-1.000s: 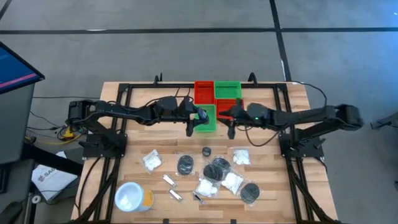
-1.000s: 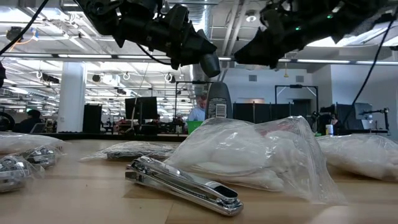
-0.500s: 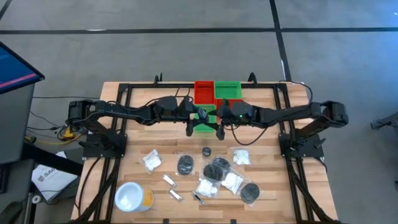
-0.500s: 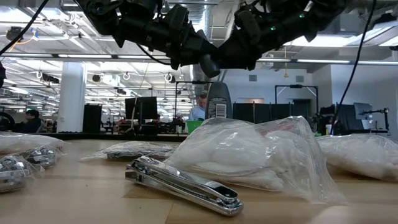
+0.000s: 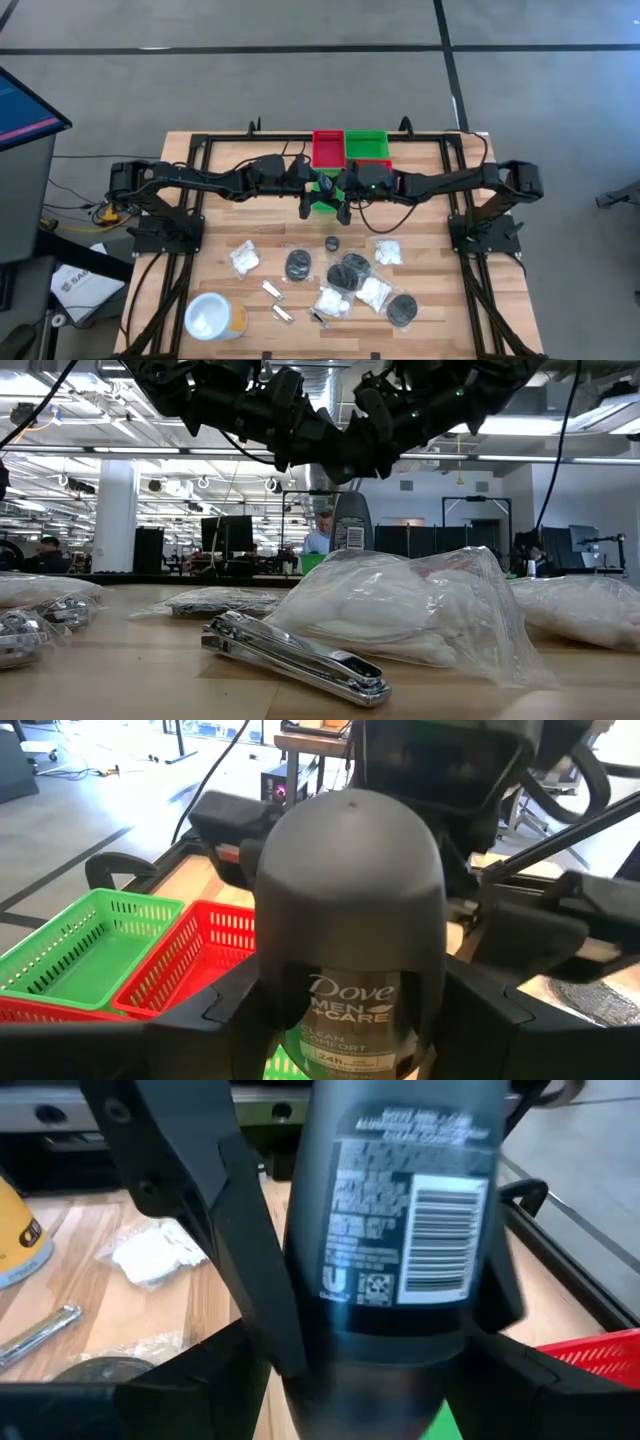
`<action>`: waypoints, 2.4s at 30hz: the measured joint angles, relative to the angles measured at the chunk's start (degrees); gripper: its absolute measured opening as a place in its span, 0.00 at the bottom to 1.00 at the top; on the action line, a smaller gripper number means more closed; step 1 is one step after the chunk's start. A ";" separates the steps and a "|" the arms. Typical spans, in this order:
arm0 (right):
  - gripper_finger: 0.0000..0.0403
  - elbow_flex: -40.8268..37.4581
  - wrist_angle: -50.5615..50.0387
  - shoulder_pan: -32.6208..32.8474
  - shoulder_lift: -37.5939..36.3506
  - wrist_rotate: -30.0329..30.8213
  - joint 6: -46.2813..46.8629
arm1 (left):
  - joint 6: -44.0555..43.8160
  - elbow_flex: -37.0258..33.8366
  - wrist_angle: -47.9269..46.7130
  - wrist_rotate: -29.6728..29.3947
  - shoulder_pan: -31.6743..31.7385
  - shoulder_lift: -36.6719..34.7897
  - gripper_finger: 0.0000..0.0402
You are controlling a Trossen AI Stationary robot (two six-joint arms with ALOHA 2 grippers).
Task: Pick & Place Travel size toiletries
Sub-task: Put the deodorant into the right red bin
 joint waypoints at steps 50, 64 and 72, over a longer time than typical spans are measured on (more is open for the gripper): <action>0.46 0.56 -13.49 -3.11 -4.21 -1.53 -0.62 | 1.95 -0.02 -14.67 -8.12 1.35 -10.26 0.57; 0.46 0.56 -29.33 -13.24 -4.64 -1.26 -0.39 | 1.31 -0.04 -17.35 -7.98 0.76 -11.32 0.57; 0.46 0.56 -35.29 -18.45 -4.64 -1.27 -1.53 | 1.29 -0.04 -17.51 -7.98 0.76 -11.34 0.57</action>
